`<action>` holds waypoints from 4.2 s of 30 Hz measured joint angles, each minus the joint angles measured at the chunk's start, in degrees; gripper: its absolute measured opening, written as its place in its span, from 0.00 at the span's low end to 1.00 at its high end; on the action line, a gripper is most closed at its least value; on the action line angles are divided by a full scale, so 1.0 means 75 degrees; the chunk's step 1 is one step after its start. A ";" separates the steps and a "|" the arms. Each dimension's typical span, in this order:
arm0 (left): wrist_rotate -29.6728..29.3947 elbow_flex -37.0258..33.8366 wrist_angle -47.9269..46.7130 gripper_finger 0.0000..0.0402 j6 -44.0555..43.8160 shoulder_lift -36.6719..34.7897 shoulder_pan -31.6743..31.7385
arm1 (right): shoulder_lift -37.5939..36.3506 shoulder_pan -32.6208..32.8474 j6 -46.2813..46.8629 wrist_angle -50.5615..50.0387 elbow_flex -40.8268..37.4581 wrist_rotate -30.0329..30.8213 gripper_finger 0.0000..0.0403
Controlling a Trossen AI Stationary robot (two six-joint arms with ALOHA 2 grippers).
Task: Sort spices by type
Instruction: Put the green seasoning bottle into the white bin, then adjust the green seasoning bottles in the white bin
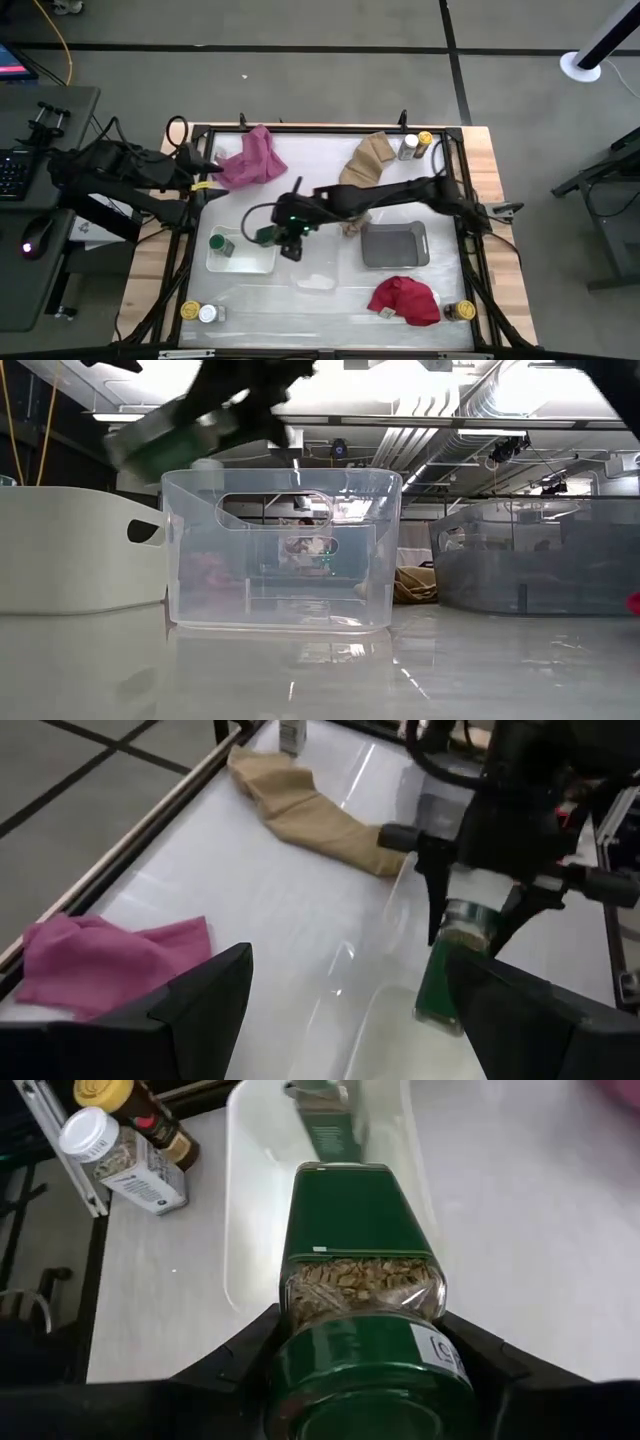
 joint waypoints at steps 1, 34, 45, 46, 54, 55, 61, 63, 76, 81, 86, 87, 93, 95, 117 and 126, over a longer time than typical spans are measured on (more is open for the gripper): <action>0.0044 0.0000 -0.0086 0.78 0.0002 0.0000 0.0000 | 0.0219 0.0001 -0.0055 -0.0009 0.0255 -0.0020 0.47; -0.0289 -0.4513 0.3911 0.02 -0.1651 0.1303 -0.2568 | 0.1716 -0.0118 -0.1097 -0.0848 0.1973 -0.0175 0.47; -0.0278 -0.4523 0.4317 0.00 -0.0885 0.2173 -0.2748 | 0.1716 -0.0115 -0.0860 -0.1058 0.1959 -0.0181 0.47; -0.0289 -0.4523 0.4355 0.00 -0.0774 0.2260 -0.2748 | 0.1716 -0.0115 -0.0832 -0.1059 0.1959 -0.0181 0.47; -0.0287 -0.4518 0.4712 0.00 -0.0337 0.2878 -0.2690 | 0.1718 -0.0112 -0.0758 -0.1163 0.1956 -0.0193 0.47; -0.0310 -0.4514 0.4732 0.00 -0.0284 0.2940 -0.2687 | 0.1719 -0.0112 -0.0766 -0.1165 0.1956 -0.0181 0.47; -0.0348 -0.4523 0.5004 0.00 -0.0260 0.3225 -0.2687 | 0.1712 -0.0113 -0.0814 -0.0959 0.1970 0.0099 0.57; -0.0378 -0.4523 0.5042 0.00 -0.0263 0.3296 -0.2687 | 0.1702 -0.0121 -0.0814 -0.0988 0.1970 0.0092 0.60; -0.0085 -0.4297 0.4047 0.00 -0.0605 0.2768 -0.2684 | 0.1558 -0.0137 -0.1268 -0.1208 0.1970 0.0043 0.62; -0.0095 -0.3757 0.2727 0.00 -0.0930 0.1654 -0.2688 | 0.1261 -0.0220 -0.1840 -0.1597 0.1986 0.0127 0.62; -0.0123 -0.3169 0.1732 0.00 -0.1861 0.0569 -0.2781 | 0.1177 -0.0246 -0.2207 -0.1864 0.1988 0.0257 0.60; -0.0112 -0.3085 0.1463 0.00 -0.2124 0.0429 -0.2859 | 0.1177 -0.0238 -0.2281 -0.1924 0.1988 0.0374 0.57; 0.0585 -0.2980 -0.0237 0.00 -0.4013 0.0203 -0.3680 | 0.1235 -0.0132 -0.2498 -0.1941 0.1982 0.0845 0.20; 0.0972 -0.2981 -0.0568 0.00 -0.4440 0.0306 -0.3999 | 0.1235 -0.0129 -0.2518 -0.1969 0.1979 0.0856 0.06; 0.1703 -0.3666 -0.1146 0.00 -0.5925 0.1855 -0.4843 | 0.1509 -0.0120 -0.2555 -0.1895 0.1973 0.0637 0.00; 0.1776 -0.3669 -0.1115 0.00 -0.5796 0.2032 -0.4843 | 0.1652 0.0082 -0.2483 -0.1762 0.1967 0.0641 0.00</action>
